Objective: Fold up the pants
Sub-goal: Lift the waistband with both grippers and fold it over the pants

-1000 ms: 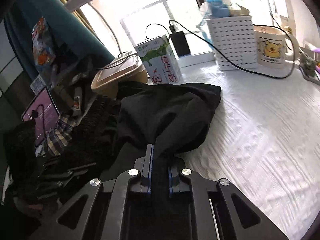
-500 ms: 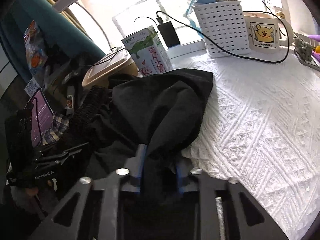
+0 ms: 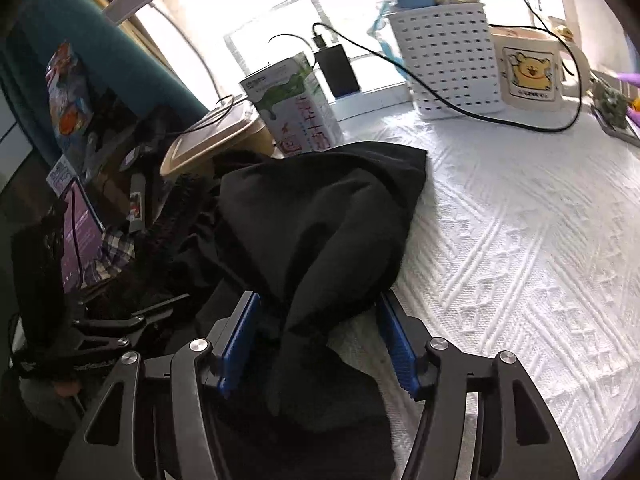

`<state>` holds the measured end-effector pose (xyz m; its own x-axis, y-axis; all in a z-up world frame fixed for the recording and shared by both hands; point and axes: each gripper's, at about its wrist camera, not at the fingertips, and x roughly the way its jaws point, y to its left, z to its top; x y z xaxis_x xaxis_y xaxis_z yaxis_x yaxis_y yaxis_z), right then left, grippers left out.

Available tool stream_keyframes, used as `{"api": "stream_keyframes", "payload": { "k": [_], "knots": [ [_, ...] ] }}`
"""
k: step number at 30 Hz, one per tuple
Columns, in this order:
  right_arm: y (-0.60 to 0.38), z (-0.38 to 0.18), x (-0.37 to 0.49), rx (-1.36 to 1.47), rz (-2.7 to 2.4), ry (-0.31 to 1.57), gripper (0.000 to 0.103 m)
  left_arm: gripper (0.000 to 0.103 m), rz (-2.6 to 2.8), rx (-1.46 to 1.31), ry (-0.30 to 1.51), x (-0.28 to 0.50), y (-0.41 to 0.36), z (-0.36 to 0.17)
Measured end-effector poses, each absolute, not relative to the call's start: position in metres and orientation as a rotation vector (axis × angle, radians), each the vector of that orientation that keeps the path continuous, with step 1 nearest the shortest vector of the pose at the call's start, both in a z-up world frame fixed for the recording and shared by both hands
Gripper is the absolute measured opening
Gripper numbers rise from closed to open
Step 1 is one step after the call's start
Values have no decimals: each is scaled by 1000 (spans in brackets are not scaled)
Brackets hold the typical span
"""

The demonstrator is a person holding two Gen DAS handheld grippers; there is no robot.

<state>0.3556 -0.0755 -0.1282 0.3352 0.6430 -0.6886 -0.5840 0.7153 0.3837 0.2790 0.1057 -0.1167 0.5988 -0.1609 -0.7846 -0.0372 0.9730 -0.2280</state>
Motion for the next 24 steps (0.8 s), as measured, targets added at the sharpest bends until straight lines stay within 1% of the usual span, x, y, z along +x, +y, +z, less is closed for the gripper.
{"api": "stream_keyframes", "payload": {
  "k": [1,2,3,5,6,7,8,10,13,17,21,24],
  "knots": [
    [-74,-128,356,72,809,932,62,64,-76,-213,913,278,100,-116],
    [-73,-129,356,75,820,935,62,37,-86,-182,909,278,94,-117],
    [-71,-129,356,73,827,934,62,29,-89,-164,905,277,89,-119],
    [-68,-130,357,63,831,934,62,22,-84,-150,888,277,86,-120],
    [-65,-130,356,51,833,933,52,20,-83,-145,885,277,85,-120],
    [-62,-131,356,39,834,939,40,19,-84,-151,885,276,86,-119],
    [-61,-132,356,33,835,952,19,16,-84,-161,884,274,88,-119],
    [-62,-131,355,40,836,945,13,13,-86,-185,880,271,93,-117],
    [-66,-122,350,51,845,909,11,12,-97,-219,869,262,100,-111],
    [-65,-97,337,79,894,854,10,12,-107,-242,846,247,107,-99],
    [-56,-62,320,48,928,781,10,12,-133,-292,826,236,119,-90],
    [-52,-52,314,18,913,772,10,12,-138,-323,826,235,127,-91]
  ]
}}
